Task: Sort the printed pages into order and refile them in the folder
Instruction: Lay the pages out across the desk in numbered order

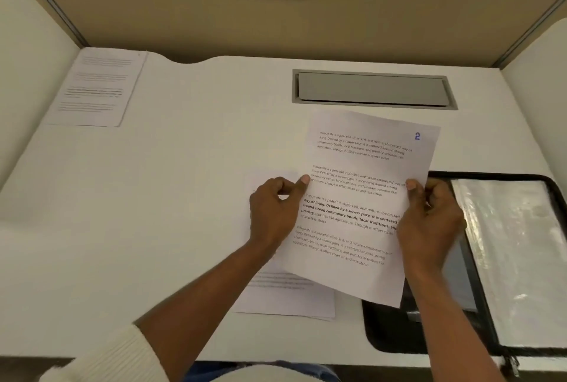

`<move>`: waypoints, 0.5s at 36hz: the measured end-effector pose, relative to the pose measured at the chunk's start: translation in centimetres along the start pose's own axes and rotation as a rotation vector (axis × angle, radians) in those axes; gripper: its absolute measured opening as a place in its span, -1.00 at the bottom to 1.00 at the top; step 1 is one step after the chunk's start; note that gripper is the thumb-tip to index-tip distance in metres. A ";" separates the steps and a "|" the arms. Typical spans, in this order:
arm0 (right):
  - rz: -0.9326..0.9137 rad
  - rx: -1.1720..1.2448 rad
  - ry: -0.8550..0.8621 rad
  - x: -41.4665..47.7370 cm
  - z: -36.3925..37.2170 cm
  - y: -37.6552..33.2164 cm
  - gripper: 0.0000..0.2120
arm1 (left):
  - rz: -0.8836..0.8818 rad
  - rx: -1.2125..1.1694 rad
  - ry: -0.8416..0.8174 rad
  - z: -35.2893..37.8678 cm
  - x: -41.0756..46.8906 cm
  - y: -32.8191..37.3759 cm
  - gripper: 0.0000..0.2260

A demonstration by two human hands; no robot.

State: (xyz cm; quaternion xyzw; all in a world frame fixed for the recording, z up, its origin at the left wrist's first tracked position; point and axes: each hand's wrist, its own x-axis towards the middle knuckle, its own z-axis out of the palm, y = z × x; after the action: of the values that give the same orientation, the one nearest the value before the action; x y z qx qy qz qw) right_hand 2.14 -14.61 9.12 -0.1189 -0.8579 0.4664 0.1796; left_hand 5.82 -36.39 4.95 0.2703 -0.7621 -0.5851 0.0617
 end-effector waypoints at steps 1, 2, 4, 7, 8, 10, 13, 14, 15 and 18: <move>0.015 0.024 -0.010 -0.4 0.7 -0.3 -0.85 | -0.020 -0.007 -0.016 -1.0 0.0 0.1 -0.58; 0.024 0.042 -0.021 -0.8 1.5 -0.5 -0.85 | -0.037 -0.015 -0.030 -1.9 0.2 0.1 -0.57; 0.049 0.076 -0.058 -1.6 3.2 -1.2 -0.84 | -0.069 -0.063 -0.051 -4.0 0.5 0.0 -0.57; 0.130 0.144 -0.119 -2.7 6.2 -2.3 -0.81 | -0.106 -0.132 -0.040 -7.6 1.6 -0.6 -0.65; 0.165 0.179 -0.139 -3.1 7.2 -2.9 -0.79 | -0.110 -0.145 -0.026 -8.8 2.0 -0.7 -0.67; 0.225 0.249 -0.198 -4.2 9.4 -4.1 -0.74 | -0.116 -0.161 0.014 -11.4 2.8 -1.2 -0.69; 0.272 0.307 -0.319 -5.9 12.5 -6.2 -0.73 | -0.128 -0.188 0.077 -15.3 4.3 -2.0 -0.70; 0.274 0.300 -0.363 -6.5 13.6 -7.0 -0.73 | -0.136 -0.186 0.094 -16.5 4.9 -2.3 -0.70; 0.274 0.284 -0.404 -6.9 14.7 -7.7 -0.70 | -0.146 -0.180 0.108 -17.8 5.6 -2.7 -0.70; 0.274 0.233 -0.498 -8.4 18.2 -9.5 -0.54 | -0.160 -0.165 0.152 -21.2 8.0 -3.8 -0.68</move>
State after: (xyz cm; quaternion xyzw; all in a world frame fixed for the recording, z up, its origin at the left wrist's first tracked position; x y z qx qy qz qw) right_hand 1.78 -36.65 6.33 -0.0941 -0.7925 0.5961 -0.0881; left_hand 9.05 -59.04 6.21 0.3680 -0.6805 -0.6265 0.0945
